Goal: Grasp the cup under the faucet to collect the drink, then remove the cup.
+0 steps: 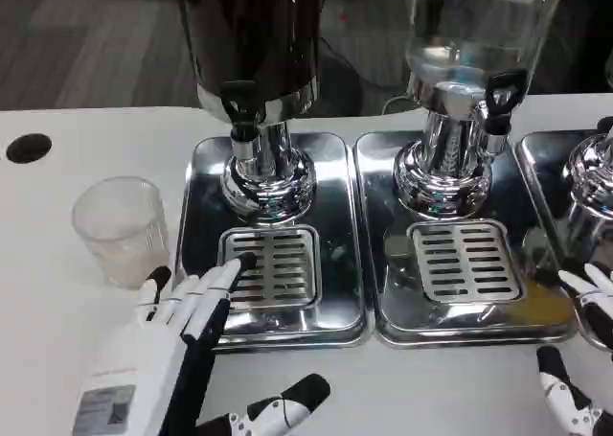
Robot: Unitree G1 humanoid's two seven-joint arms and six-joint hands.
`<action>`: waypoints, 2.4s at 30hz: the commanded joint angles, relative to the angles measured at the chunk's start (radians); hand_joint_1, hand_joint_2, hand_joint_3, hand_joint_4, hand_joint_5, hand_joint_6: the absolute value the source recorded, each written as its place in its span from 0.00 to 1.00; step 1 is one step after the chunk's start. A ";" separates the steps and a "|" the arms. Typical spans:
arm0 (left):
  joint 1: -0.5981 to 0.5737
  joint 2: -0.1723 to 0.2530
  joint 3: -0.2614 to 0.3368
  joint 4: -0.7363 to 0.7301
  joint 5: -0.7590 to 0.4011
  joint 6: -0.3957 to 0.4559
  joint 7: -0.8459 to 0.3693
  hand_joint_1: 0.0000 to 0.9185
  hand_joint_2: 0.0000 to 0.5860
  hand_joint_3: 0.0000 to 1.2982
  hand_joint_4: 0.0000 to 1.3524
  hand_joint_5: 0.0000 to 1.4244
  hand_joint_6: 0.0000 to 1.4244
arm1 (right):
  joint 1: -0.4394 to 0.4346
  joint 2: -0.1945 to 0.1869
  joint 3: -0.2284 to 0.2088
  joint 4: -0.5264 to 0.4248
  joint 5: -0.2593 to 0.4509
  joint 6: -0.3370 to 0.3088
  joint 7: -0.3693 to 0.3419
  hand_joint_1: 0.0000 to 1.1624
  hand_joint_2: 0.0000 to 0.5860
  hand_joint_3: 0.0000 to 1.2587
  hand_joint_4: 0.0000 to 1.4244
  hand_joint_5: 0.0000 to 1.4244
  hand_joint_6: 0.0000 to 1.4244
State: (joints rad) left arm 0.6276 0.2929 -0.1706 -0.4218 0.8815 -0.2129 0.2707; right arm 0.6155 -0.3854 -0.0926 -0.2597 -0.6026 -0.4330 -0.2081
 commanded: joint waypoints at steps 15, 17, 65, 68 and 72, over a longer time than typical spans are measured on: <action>0.013 -0.007 -0.006 -0.038 0.073 0.013 0.009 0.00 0.19 0.10 0.04 0.09 0.00 | 0.011 0.002 -0.012 -0.010 -0.003 -0.019 0.000 0.49 0.78 0.16 0.06 0.03 0.00; 0.012 -0.009 -0.003 -0.040 0.068 0.012 0.006 0.00 0.19 0.10 0.04 0.09 0.00 | 0.013 0.004 -0.012 -0.007 0.000 -0.019 -0.002 0.48 0.78 0.16 0.06 0.03 0.00; -0.201 -0.079 0.401 0.117 -0.433 0.136 -0.005 0.06 0.09 0.10 0.06 0.18 0.15 | 0.085 0.015 -0.024 0.011 0.084 -0.145 0.027 0.47 0.78 0.17 0.07 0.04 0.00; -0.249 -0.066 0.403 0.134 -0.417 0.188 -0.020 0.08 0.09 0.11 0.06 0.20 0.19 | 0.096 0.015 -0.025 0.006 0.095 -0.156 0.038 0.47 0.78 0.17 0.07 0.04 0.00; -0.310 -0.049 0.395 0.152 -0.378 0.258 -0.021 0.10 0.09 0.12 0.06 0.22 0.22 | 0.114 0.018 -0.024 0.006 0.100 -0.172 0.047 0.47 0.78 0.17 0.07 0.04 0.00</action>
State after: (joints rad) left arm 0.3496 0.2238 0.2268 -0.2846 0.4678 0.0015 0.2599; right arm 0.7146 -0.3655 -0.1124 -0.2435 -0.5150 -0.5821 -0.1721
